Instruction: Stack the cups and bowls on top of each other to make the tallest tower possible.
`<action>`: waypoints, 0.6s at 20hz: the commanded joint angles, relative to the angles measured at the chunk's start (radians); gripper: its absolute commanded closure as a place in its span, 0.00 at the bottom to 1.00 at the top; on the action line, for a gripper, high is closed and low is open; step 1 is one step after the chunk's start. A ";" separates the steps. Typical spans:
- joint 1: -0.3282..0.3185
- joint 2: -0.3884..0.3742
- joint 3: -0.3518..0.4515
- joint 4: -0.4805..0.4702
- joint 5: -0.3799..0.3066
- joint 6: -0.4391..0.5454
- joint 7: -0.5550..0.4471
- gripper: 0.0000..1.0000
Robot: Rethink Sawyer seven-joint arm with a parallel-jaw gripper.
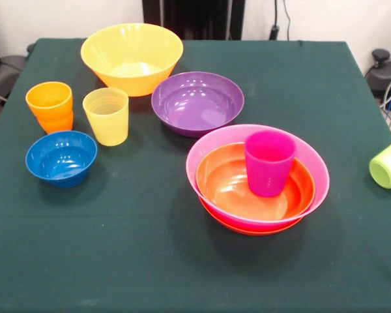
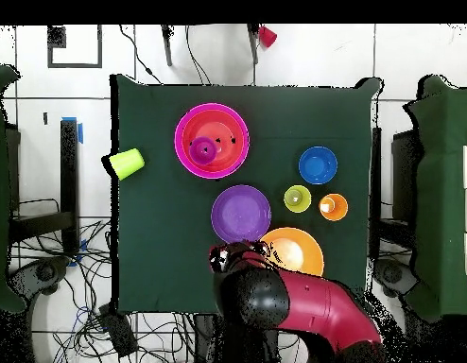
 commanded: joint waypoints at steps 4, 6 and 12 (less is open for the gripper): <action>0.077 0.089 -0.052 0.001 -0.058 -0.117 0.173 0.00; 0.083 0.115 -0.046 0.011 -0.052 -0.169 0.177 0.00; 0.087 0.222 -0.036 0.013 -0.056 -0.297 0.177 0.00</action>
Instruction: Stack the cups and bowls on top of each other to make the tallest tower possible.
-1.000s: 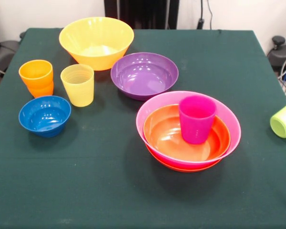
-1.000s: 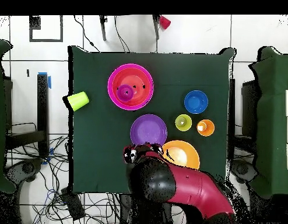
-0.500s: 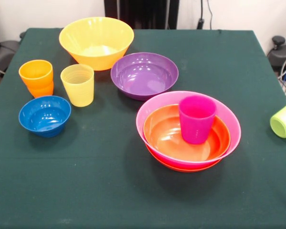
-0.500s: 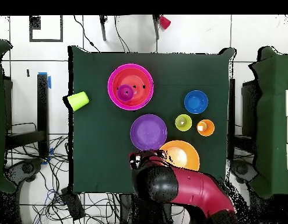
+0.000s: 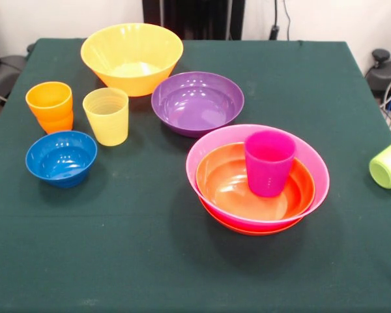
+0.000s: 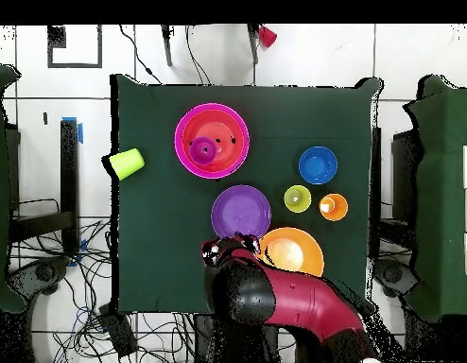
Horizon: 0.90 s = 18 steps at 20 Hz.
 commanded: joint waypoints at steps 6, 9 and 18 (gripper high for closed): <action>0.167 0.159 -0.179 -0.031 -0.042 -0.101 0.195 0.00; 0.191 0.199 -0.218 -0.058 -0.038 -0.137 0.189 0.00; 0.171 0.363 -0.265 -0.110 -0.074 -0.230 0.164 0.00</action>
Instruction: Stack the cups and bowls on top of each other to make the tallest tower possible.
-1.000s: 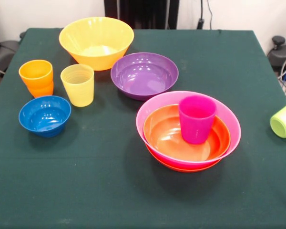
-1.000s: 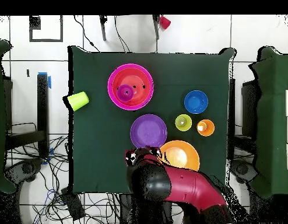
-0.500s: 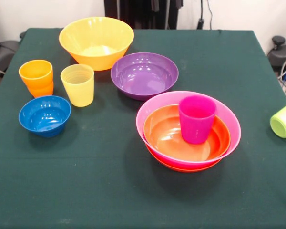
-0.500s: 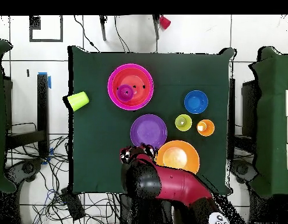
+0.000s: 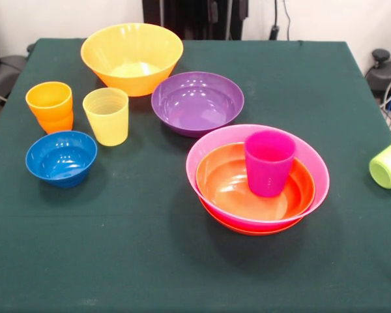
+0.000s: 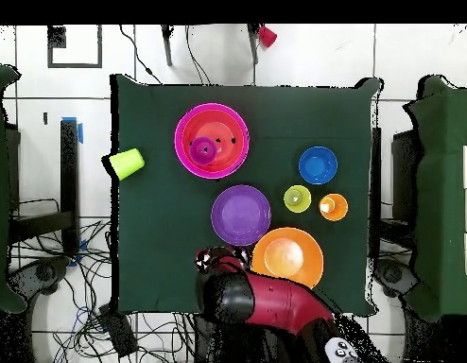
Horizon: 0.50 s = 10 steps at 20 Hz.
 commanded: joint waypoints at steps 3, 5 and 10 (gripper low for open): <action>0.012 0.209 -0.079 -0.092 -0.066 -0.152 0.158 0.00; 0.021 0.229 -0.100 -0.106 -0.080 -0.197 0.155 0.00; -0.041 0.304 -0.053 -0.135 -0.081 -0.158 0.122 0.00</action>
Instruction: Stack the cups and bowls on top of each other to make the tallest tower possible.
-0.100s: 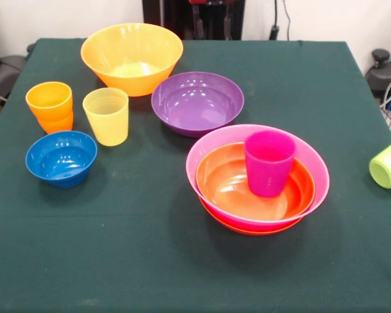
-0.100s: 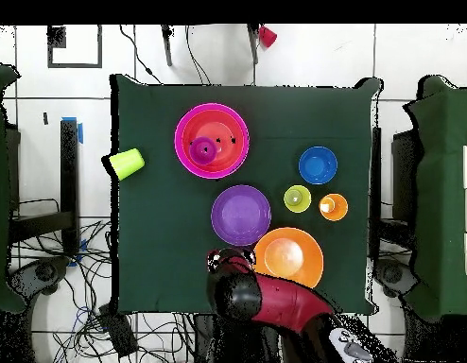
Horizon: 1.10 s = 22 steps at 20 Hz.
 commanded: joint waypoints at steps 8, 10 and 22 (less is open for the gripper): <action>-0.212 0.185 0.165 -0.228 -0.149 0.117 -0.038 0.00; -0.230 0.176 0.182 -0.258 -0.159 0.163 -0.054 0.00; -0.300 0.210 0.311 -0.358 -0.190 0.316 -0.066 0.00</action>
